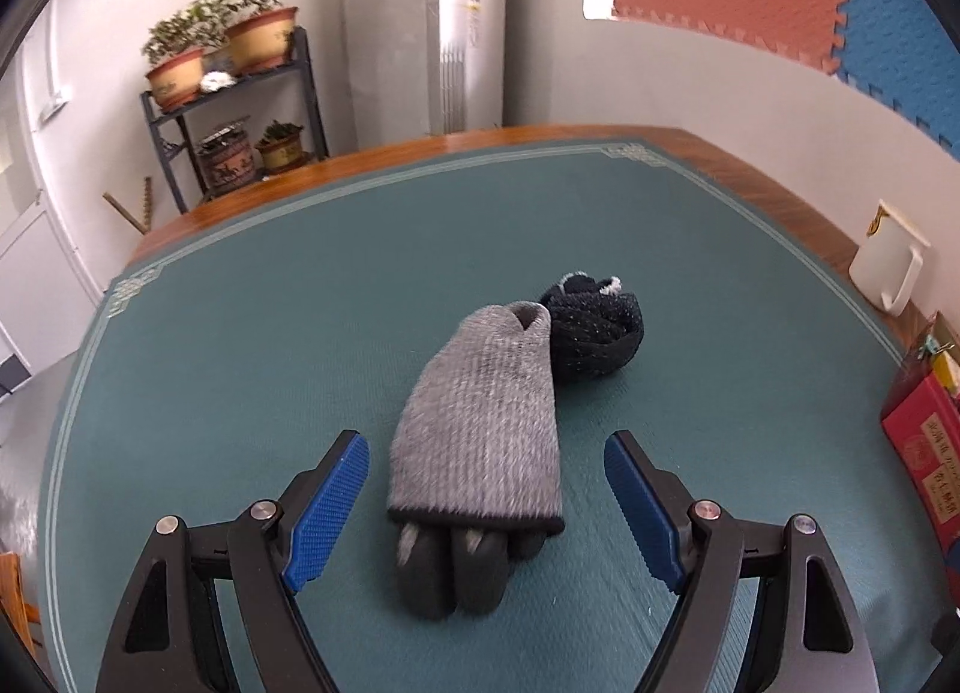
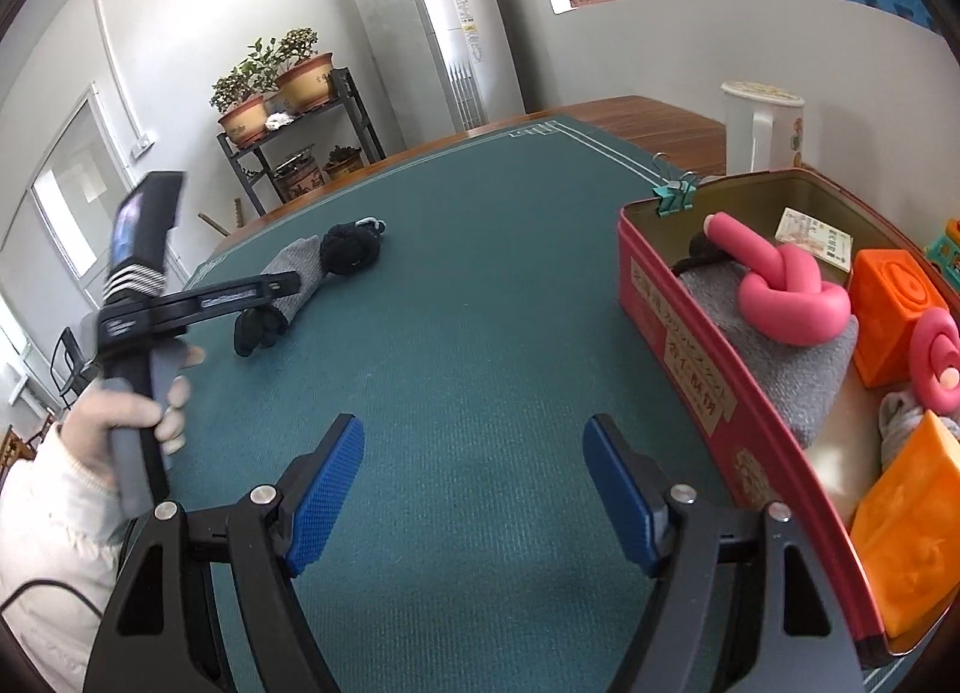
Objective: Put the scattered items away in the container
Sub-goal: 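Grasp the grey knit glove with the left tool, then grasp the black knit ball with the right tool while the left tool holds the glove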
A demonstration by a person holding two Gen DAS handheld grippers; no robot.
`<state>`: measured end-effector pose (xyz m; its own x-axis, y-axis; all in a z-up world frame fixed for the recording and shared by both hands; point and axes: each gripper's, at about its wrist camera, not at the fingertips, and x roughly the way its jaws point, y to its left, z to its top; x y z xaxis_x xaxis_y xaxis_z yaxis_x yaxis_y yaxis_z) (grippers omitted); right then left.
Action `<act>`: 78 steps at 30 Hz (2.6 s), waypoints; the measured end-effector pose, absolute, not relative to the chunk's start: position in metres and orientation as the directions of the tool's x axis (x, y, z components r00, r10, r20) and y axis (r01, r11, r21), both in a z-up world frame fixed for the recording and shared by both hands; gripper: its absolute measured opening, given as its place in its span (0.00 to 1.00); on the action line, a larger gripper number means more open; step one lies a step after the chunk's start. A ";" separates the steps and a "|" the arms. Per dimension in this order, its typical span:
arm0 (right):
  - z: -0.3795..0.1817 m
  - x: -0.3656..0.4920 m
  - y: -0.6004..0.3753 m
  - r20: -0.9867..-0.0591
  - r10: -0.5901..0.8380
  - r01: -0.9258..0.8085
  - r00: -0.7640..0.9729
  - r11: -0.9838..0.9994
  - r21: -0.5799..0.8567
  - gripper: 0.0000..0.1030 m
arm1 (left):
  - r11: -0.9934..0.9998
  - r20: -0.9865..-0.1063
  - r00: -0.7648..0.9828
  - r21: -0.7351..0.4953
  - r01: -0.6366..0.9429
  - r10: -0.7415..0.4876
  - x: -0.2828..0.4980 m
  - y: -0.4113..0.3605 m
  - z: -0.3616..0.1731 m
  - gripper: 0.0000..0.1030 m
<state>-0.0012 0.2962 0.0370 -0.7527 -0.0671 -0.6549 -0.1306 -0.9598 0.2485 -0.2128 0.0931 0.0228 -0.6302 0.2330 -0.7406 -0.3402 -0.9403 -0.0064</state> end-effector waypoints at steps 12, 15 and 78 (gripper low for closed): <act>0.035 -0.004 0.286 -0.667 -0.061 -0.108 -0.743 -0.972 0.209 0.77 | -0.958 -0.764 -0.612 -0.026 -0.285 0.203 -0.230 0.091 0.004 0.42; 0.033 -0.005 0.286 -0.666 -0.048 -0.111 -0.744 -0.975 0.194 0.77 | -0.965 -0.750 -0.631 -0.032 -0.262 0.196 -0.226 0.087 0.007 0.40; 0.010 -0.273 0.219 -0.777 -0.141 -0.055 -0.614 -0.974 0.220 0.77 | -0.994 -0.730 -0.677 -0.110 -0.019 0.093 -0.143 -0.021 0.014 0.40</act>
<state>-0.2734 0.2189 0.0100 -0.6140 -0.1405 -0.7767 -0.0549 -0.9740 0.2196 -0.1427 -0.0210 0.0143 -0.6774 0.0934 -0.7297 -0.0189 -0.9938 -0.1096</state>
